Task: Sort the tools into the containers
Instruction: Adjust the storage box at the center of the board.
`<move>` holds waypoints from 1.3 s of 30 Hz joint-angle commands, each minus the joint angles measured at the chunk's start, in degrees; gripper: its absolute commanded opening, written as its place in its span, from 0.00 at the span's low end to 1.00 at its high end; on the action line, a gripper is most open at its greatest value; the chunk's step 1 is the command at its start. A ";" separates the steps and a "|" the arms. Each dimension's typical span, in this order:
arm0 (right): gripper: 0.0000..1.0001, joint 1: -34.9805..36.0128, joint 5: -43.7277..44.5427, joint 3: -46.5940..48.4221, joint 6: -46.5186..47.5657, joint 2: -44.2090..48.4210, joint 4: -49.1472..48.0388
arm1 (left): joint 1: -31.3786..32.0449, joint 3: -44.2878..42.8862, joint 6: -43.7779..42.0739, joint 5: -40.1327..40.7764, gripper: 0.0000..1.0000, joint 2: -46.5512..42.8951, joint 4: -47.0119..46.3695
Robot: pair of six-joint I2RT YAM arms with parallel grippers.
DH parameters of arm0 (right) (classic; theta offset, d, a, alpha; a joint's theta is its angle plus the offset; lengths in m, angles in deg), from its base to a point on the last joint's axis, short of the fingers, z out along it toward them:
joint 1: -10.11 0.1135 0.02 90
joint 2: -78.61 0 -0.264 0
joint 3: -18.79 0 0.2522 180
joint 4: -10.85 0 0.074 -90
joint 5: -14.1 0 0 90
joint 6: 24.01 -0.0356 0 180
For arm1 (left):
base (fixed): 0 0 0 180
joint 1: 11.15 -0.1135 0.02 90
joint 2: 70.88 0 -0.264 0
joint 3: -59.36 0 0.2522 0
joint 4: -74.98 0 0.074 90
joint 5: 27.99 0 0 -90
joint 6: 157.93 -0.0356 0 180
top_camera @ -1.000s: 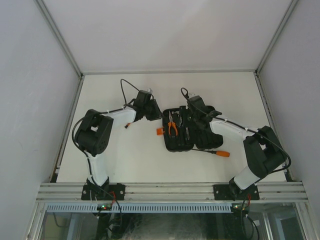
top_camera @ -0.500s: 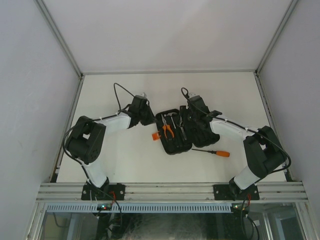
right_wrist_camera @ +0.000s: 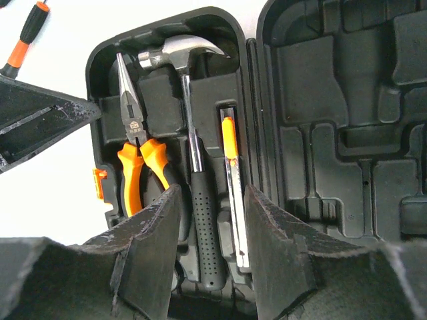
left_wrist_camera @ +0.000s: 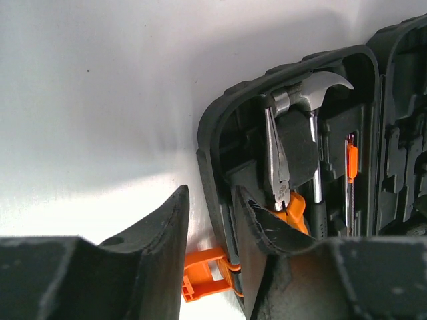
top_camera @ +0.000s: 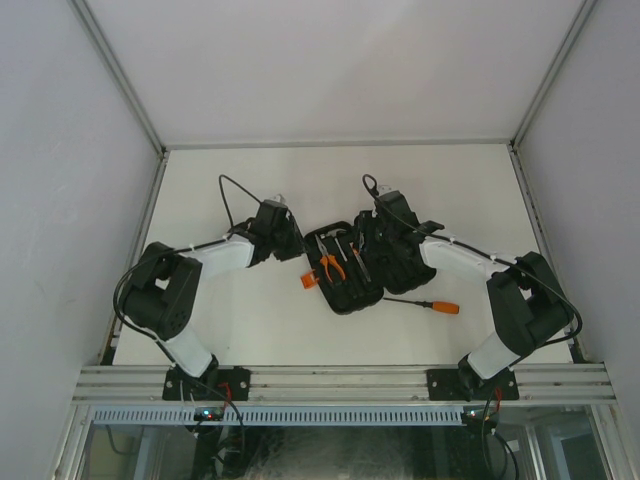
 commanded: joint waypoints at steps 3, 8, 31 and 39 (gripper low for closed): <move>0.43 -0.04 0.60 0.35 -0.23 2.95 -2.64 | -0.15 -0.46 -1.15 -0.80 0.42 -3.45 -0.61; 0.43 0.00 -0.22 0.28 0.06 3.26 -3.18 | -0.16 -1.60 -1.64 -1.60 0.43 -3.35 -1.02; 0.42 5.85 -7.35 7.12 3.62 -6.40 -1.46 | -0.20 0.31 -0.37 -2.37 0.33 0.99 -2.66; 0.40 6.24 -6.51 7.48 3.28 -7.27 -0.87 | -0.15 0.39 -0.37 -1.78 0.33 1.51 -2.01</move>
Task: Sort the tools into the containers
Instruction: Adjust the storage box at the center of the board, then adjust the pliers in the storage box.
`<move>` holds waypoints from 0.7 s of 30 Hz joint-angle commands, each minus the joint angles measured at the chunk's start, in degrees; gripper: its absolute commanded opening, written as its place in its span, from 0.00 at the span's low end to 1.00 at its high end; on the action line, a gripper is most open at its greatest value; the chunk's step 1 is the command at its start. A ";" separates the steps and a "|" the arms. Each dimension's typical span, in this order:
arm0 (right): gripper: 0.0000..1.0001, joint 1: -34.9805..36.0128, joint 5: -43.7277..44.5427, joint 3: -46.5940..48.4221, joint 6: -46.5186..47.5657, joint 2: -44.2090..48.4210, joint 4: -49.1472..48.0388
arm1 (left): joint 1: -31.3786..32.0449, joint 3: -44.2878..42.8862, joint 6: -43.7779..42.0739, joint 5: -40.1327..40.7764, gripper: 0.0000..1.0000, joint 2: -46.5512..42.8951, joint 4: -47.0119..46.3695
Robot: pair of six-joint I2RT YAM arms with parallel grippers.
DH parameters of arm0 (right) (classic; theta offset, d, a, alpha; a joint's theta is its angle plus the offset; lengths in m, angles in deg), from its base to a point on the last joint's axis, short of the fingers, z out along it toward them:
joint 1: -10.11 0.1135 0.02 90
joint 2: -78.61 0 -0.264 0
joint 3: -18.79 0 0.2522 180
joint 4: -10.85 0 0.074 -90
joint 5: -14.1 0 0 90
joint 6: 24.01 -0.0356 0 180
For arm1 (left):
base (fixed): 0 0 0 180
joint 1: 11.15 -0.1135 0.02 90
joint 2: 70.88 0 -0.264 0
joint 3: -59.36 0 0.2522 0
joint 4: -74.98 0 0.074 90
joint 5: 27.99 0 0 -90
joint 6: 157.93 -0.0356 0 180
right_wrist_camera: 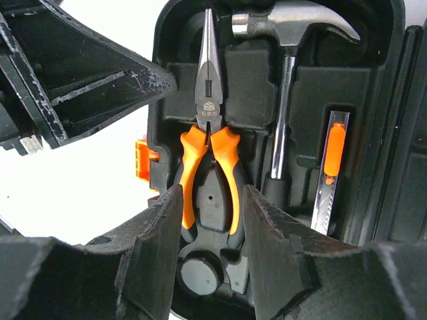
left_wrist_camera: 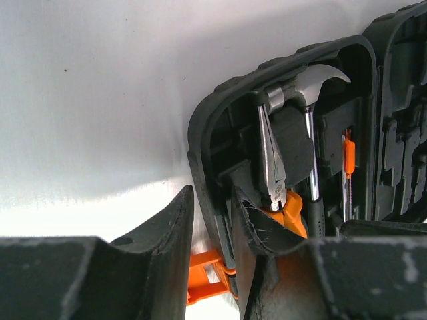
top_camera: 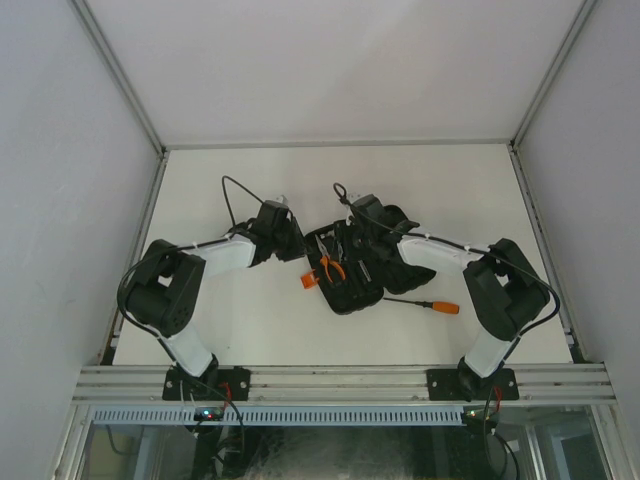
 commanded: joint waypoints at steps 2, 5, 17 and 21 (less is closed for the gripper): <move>0.40 0.17 0.61 2.44 0.65 0.29 -0.32 | -0.19 0.41 0.07 0.64 0.33 0.12 -0.66; 0.40 0.17 0.97 2.48 0.50 0.17 -0.33 | -0.24 0.40 0.17 0.65 0.32 0.20 -0.62; 0.40 0.49 3.61 2.48 -1.70 0.66 -1.32 | -0.19 0.51 0.00 0.66 0.29 0.31 -0.38; 0.40 0.67 3.20 2.44 -1.69 0.58 -1.40 | -0.20 0.47 0.09 0.52 0.29 0.54 -0.41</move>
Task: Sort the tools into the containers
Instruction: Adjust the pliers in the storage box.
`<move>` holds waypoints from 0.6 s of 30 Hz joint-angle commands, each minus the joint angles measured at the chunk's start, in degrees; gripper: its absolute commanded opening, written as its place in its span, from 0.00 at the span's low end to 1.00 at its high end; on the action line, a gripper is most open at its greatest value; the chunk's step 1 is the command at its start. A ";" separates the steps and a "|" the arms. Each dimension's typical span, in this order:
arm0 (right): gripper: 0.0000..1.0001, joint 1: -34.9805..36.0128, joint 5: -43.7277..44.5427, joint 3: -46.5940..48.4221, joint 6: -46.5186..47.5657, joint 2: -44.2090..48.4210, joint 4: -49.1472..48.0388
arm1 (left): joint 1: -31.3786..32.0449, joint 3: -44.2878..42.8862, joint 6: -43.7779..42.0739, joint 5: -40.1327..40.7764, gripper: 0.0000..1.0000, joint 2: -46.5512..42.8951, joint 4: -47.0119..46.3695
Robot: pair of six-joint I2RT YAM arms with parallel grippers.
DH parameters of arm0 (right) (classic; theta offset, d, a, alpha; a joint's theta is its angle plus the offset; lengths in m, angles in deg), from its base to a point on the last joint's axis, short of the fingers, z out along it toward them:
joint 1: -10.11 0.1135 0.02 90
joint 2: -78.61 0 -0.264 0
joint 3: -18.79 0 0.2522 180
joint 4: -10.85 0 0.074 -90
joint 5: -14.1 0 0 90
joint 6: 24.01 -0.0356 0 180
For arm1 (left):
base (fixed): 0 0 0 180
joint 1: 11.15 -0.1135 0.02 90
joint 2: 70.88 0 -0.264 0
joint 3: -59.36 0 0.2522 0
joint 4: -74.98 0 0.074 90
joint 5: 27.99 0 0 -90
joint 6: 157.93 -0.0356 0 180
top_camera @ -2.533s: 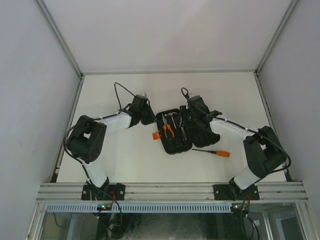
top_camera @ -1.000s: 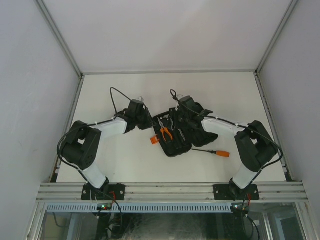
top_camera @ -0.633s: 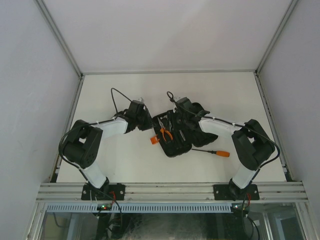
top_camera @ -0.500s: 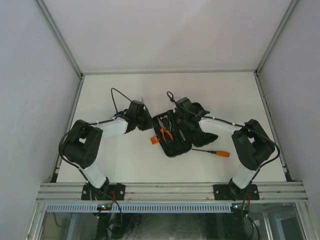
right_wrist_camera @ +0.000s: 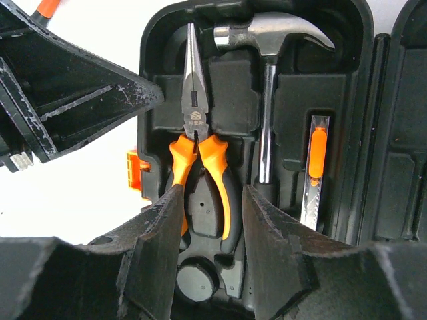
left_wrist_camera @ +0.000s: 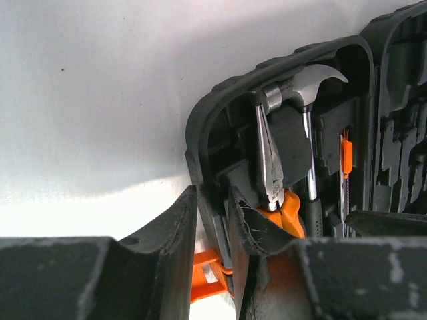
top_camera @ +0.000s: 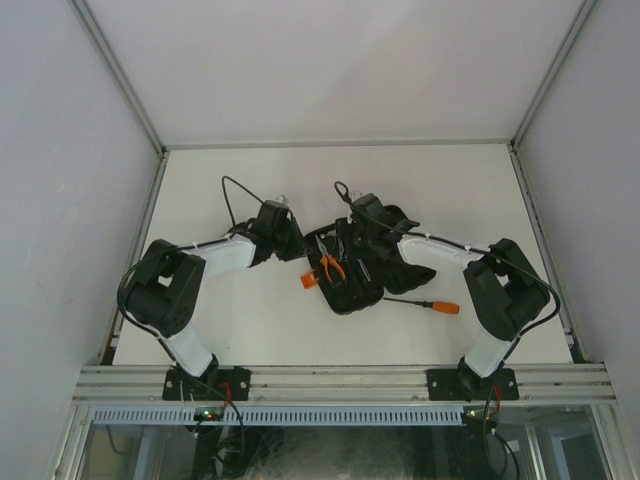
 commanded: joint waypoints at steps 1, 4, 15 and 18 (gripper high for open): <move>0.39 0.69 0.14 2.05 -0.65 0.62 -1.81 | -0.20 0.47 -0.26 0.54 0.29 0.58 -0.32; 0.39 1.19 0.49 2.03 -0.44 0.61 -1.90 | -0.23 0.23 -0.17 0.26 0.28 0.86 -0.33; 0.38 1.97 3.48 1.58 -2.71 0.94 -2.87 | -0.24 0.32 -0.07 0.18 0.28 0.72 -0.33; 0.38 2.12 3.29 1.60 -2.25 0.97 -2.70 | -0.20 0.23 -0.02 0.15 0.27 0.83 -0.33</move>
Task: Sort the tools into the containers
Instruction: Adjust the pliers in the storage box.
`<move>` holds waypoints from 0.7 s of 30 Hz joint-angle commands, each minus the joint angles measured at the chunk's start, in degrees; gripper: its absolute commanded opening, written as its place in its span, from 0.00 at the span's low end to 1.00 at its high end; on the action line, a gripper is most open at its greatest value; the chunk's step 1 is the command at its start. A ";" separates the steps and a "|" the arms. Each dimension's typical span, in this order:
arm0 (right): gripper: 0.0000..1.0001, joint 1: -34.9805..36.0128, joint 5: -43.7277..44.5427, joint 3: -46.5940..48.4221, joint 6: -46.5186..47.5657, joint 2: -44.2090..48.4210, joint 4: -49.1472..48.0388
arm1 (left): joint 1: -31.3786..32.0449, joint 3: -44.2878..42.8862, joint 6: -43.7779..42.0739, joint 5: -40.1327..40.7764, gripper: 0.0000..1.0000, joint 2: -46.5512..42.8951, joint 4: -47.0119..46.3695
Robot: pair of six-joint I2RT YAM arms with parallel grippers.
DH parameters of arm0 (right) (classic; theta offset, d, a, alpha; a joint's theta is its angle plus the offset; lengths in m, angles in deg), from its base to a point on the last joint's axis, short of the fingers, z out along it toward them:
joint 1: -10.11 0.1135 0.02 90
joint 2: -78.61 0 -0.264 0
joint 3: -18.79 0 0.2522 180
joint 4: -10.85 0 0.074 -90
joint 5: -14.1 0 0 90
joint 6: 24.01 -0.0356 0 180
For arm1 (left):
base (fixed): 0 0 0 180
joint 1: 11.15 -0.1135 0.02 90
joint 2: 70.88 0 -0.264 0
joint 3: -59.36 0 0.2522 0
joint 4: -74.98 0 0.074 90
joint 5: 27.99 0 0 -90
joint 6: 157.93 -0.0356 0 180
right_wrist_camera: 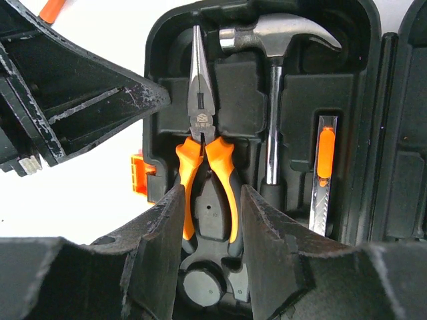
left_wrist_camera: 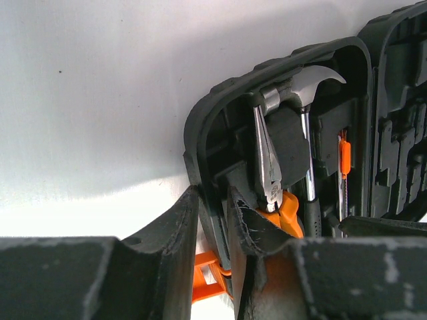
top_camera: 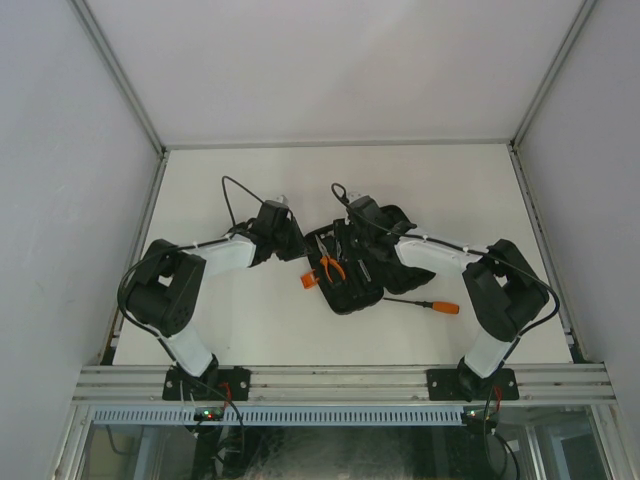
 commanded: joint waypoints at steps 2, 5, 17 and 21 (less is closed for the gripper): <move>0.38 0.72 0.29 1.60 -0.61 0.81 -2.20 | -0.23 0.23 -0.07 0.18 0.27 0.70 0.03; 0.38 0.88 -1.01 1.56 -0.35 0.47 -2.57 | -0.20 0.31 -0.08 0.14 0.27 0.56 0.04; 0.35 0.90 -4.48 1.82 -0.48 -2.34 -3.37 | -0.21 0.17 -0.10 -0.29 0.27 1.05 0.04; 0.34 0.89 -6.28 2.03 -0.44 -3.39 -3.92 | -0.23 0.14 -0.13 -0.37 0.27 1.06 -0.05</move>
